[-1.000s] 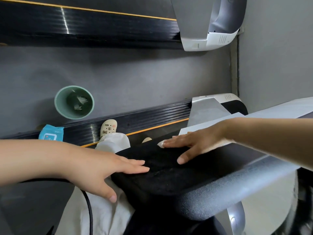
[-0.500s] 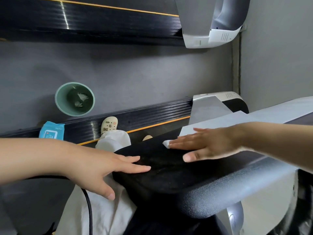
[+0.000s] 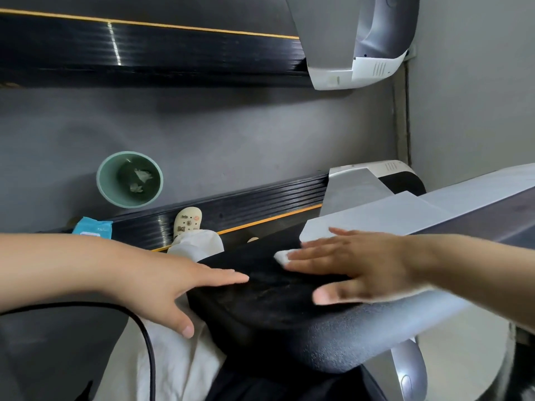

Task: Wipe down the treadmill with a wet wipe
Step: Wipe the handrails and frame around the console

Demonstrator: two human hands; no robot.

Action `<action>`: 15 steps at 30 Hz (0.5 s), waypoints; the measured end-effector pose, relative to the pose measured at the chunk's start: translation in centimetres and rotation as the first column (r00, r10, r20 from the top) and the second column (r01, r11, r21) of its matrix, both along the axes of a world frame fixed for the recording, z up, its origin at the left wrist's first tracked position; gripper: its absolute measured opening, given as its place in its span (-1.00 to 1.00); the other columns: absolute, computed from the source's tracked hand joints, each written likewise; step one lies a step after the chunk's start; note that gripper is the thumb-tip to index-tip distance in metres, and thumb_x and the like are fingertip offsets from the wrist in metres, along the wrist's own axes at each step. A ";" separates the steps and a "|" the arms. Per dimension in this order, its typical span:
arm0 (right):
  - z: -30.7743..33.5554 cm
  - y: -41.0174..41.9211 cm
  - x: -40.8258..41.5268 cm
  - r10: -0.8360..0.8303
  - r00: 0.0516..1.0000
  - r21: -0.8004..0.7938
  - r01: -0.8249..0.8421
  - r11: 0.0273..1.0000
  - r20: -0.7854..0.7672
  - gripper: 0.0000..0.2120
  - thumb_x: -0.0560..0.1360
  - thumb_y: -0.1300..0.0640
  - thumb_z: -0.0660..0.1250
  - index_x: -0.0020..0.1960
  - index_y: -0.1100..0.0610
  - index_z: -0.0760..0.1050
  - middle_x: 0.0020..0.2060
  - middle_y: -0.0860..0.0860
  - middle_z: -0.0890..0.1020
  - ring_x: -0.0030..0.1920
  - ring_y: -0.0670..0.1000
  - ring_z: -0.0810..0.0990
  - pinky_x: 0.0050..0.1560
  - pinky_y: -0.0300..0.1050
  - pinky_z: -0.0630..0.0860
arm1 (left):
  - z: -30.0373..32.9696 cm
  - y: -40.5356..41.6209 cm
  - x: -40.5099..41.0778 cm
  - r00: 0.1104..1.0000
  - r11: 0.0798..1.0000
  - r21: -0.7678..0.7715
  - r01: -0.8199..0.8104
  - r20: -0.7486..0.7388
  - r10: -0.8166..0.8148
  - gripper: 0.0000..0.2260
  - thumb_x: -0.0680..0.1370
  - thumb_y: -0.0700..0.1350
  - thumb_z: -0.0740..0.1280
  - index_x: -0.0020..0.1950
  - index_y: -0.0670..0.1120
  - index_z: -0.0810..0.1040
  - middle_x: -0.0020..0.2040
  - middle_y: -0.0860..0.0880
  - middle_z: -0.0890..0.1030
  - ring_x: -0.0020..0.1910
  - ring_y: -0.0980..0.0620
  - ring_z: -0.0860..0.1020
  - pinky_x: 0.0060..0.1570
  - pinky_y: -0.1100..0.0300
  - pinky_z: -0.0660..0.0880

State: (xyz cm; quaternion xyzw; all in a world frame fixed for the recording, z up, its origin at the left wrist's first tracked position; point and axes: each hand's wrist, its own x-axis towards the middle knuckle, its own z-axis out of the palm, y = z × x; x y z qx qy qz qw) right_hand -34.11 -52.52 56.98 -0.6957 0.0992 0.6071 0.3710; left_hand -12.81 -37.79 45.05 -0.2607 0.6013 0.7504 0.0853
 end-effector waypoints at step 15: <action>3.7 -2.5 -6.5 -0.155 0.987 -0.417 0.154 0.896 0.031 0.02 0.07 -0.56 -0.63 0.46 -0.30 -0.16 0.49 -0.30 0.00 0.47 -0.30 -0.13 0.47 -0.18 -0.29 | 2.3 -2.7 -4.7 0.994 0.971 -0.224 -0.089 -0.089 0.070 0.12 0.14 0.26 0.56 0.13 0.64 -0.40 0.29 0.56 -0.38 0.45 0.36 -0.21 0.48 0.20 -0.11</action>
